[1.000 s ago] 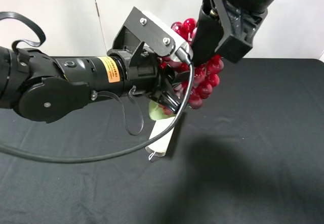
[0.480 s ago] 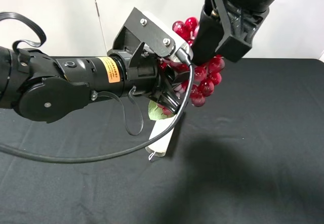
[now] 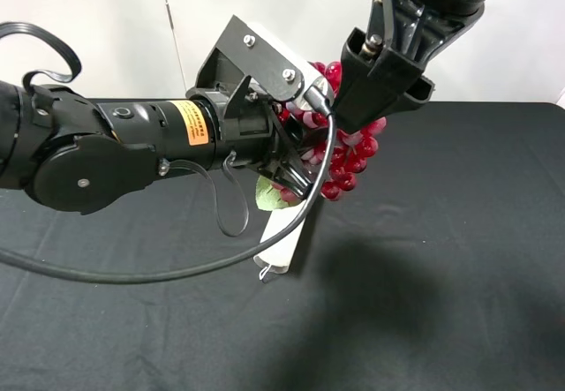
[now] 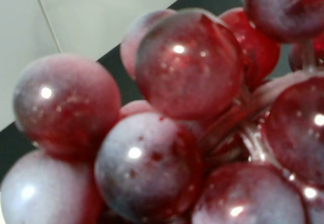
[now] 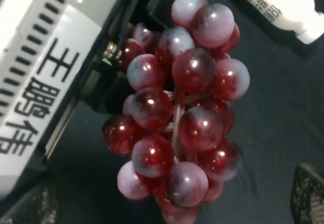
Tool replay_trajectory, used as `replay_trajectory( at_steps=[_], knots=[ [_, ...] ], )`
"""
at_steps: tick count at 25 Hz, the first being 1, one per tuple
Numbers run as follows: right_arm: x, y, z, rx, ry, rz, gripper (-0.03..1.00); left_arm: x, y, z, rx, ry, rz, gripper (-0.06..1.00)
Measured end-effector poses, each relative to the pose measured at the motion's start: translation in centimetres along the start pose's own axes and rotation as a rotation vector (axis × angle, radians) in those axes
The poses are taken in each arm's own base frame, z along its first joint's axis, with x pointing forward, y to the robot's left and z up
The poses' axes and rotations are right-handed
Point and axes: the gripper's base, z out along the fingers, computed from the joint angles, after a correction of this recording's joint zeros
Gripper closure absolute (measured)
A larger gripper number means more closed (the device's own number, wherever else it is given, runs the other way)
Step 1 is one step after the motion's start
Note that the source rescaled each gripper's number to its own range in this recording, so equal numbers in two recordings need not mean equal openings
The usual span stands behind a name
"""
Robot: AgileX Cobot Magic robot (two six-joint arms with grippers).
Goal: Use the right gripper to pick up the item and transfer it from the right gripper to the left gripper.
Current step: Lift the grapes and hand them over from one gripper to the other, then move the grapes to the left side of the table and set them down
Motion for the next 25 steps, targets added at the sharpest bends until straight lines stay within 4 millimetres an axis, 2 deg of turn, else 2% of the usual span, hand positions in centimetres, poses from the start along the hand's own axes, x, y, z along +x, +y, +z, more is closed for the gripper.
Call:
replay_trajectory(
  at_steps=[4,16,20,25],
  knots=[
    [0.1,0.1,-0.6,0.005,-0.015,0.001,-0.03,0.0,0.0,0.0,0.000,-0.001,0.000,0.94],
    [1.7,1.1,-5.3,0.041,-0.146,0.120,-0.03,0.1,0.0,0.1,0.000,0.003,0.000,0.94],
    [3.3,1.8,-5.9,0.038,-0.151,0.174,-0.03,0.1,0.0,0.1,0.000,0.003,0.000,0.94],
    [6.5,3.2,-6.6,0.031,-0.157,0.255,-0.03,0.1,0.0,0.1,0.000,0.003,0.000,0.94]
  ],
)
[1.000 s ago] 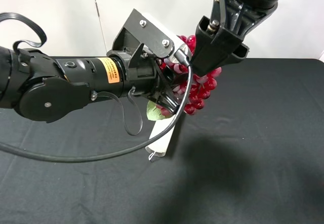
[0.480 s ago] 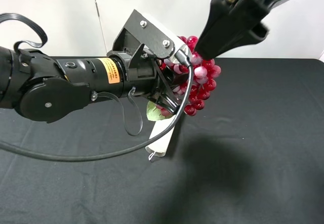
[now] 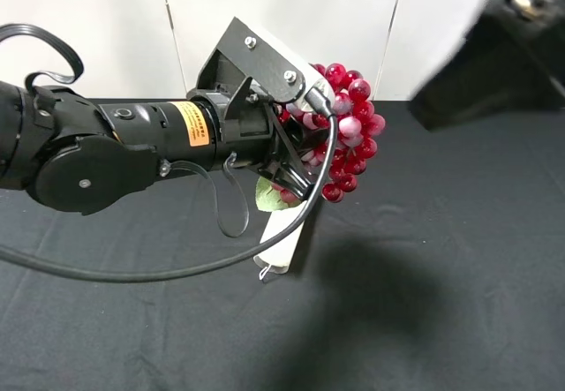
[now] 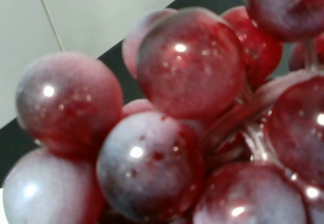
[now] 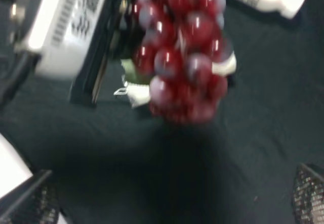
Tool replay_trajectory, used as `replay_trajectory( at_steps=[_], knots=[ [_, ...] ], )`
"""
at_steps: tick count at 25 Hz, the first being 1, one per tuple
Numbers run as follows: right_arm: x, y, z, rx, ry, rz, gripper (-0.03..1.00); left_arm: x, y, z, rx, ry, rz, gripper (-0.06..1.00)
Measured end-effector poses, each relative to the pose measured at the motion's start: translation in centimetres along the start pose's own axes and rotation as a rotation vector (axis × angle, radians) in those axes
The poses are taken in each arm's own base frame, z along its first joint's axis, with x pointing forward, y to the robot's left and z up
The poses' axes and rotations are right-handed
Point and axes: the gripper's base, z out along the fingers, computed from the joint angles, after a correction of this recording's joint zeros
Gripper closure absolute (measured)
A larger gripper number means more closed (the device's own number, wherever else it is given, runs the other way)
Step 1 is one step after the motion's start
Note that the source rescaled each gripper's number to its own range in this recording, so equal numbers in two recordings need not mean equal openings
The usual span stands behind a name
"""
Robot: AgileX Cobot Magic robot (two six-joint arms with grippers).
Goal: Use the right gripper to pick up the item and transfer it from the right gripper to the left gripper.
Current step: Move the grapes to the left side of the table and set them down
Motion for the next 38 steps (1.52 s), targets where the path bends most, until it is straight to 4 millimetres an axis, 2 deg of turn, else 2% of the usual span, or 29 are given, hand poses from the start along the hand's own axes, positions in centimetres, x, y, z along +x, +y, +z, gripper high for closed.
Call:
replay_trajectory(
  at_steps=[5,9,19,22,26,30,34,38],
  knots=[
    [4.0,0.7,-1.5,0.002,-0.026,0.080,-0.03,0.0,0.0,0.0,0.000,0.000,0.000,0.94],
    [7.8,1.2,-1.9,0.002,-0.033,0.103,-0.03,0.0,0.0,0.0,0.000,0.000,0.000,0.94],
    [17.5,2.1,0.0,0.056,-0.042,0.151,-0.03,0.0,0.0,0.0,0.000,0.000,0.000,0.94],
    [19.0,2.2,-0.1,0.067,-0.151,0.180,-0.03,0.0,0.0,0.0,0.000,0.000,0.000,0.94],
    [20.3,2.4,-1.4,0.087,-0.330,0.181,-0.03,0.0,0.0,0.0,0.000,0.000,0.000,0.94],
    [21.4,2.5,-2.2,0.100,-0.417,0.175,-0.03,0.0,0.0,0.0,0.000,0.000,0.000,0.94],
    [22.4,2.5,-1.3,0.113,-0.425,0.161,-0.03,0.0,0.0,0.0,0.000,0.000,-0.001,0.94],
    [22.4,2.5,-0.6,0.114,-0.438,0.158,-0.03,0.0,0.0,0.0,0.000,0.000,-0.001,0.94]
  ],
)
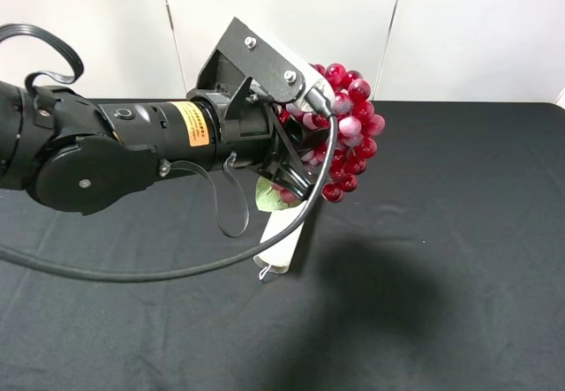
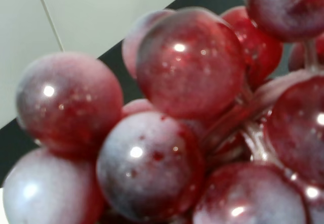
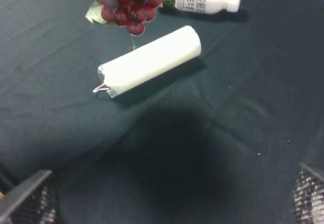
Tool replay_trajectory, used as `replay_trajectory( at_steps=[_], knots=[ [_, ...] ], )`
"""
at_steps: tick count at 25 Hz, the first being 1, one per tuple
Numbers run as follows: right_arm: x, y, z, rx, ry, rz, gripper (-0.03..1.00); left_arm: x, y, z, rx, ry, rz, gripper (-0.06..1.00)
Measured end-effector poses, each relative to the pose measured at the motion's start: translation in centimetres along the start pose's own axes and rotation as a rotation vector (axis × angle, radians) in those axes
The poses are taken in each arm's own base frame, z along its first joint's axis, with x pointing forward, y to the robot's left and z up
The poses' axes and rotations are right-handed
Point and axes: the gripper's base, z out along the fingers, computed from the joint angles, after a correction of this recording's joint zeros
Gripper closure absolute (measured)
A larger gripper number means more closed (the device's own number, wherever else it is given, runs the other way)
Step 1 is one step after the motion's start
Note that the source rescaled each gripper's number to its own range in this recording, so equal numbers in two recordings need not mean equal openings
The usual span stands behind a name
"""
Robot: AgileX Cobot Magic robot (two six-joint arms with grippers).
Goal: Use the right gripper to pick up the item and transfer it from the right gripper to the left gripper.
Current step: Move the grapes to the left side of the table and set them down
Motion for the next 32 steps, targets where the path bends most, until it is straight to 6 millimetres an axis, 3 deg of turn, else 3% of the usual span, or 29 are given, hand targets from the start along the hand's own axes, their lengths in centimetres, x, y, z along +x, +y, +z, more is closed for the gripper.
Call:
replay_trajectory(
  at_steps=[12,21,27,32],
  knots=[
    [0.0,0.0,0.1,0.008,0.000,0.004,-0.03,0.0,0.0,0.0,-0.001,0.004,-0.002,0.94],
    [0.4,0.1,-0.7,0.357,-0.058,0.183,-0.03,0.2,0.0,0.0,-0.003,0.020,-0.019,0.94],
    [0.4,0.2,-0.7,0.476,-0.059,0.243,-0.03,0.6,0.0,-0.5,0.000,0.113,-0.024,0.94],
    [0.4,0.2,-0.7,0.484,-0.059,0.247,-0.03,-1.8,0.3,-1.4,-0.005,0.179,-0.026,0.94]
  ],
)
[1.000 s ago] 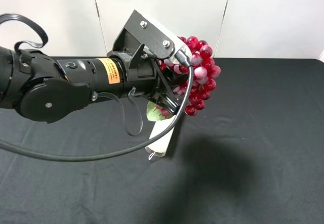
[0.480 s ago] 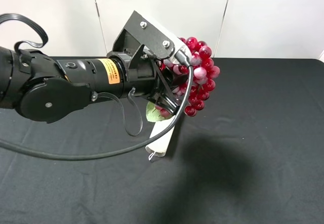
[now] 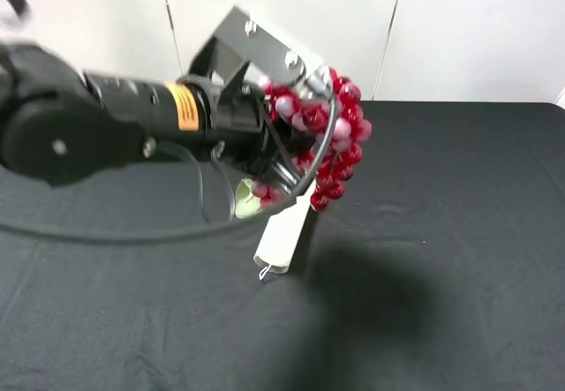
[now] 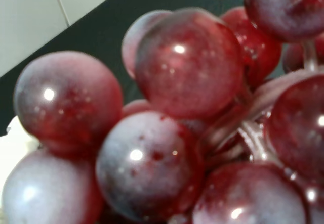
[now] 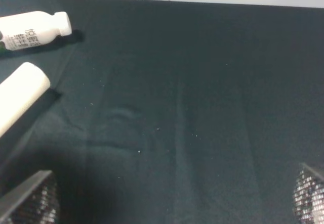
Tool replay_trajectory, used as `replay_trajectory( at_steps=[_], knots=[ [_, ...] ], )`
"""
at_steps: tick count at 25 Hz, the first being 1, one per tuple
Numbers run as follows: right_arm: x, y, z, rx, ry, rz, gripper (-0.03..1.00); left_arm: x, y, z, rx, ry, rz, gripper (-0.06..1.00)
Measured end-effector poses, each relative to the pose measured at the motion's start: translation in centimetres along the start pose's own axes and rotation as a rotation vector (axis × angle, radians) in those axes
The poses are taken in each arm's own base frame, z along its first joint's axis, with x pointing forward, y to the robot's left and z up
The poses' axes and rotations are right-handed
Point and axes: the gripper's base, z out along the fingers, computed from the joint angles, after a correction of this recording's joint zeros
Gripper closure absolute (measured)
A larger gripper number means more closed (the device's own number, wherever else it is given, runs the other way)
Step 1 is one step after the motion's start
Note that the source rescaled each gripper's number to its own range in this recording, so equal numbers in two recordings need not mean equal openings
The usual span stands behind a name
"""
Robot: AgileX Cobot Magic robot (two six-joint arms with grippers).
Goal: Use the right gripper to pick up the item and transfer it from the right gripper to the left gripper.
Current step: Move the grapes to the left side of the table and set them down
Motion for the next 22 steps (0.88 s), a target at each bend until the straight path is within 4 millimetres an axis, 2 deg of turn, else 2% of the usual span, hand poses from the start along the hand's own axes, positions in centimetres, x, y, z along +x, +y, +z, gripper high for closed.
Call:
replay_trajectory(
  at_steps=[7,11,14,18,22],
  knots=[
    [0.0,0.0,0.0,0.002,0.000,-0.001,-0.03,-4.5,1.4,-1.5,-0.032,0.186,-0.047,0.94],
    [0.0,0.0,0.0,0.002,0.000,-0.001,-0.03,-7.2,3.3,-2.7,-0.081,0.245,-0.123,0.94],
    [0.0,0.0,0.0,0.002,0.000,-0.001,-0.03,-8.3,5.3,-3.9,-0.138,0.291,-0.222,0.94],
    [0.0,0.0,0.0,0.002,0.000,-0.001,-0.03,-8.1,8.4,-5.4,-0.222,0.389,-0.333,0.94],
    [0.0,0.0,0.0,0.002,0.000,-0.001,-0.03,-6.3,11.3,-6.7,-0.297,0.526,-0.424,0.94]
  ],
)
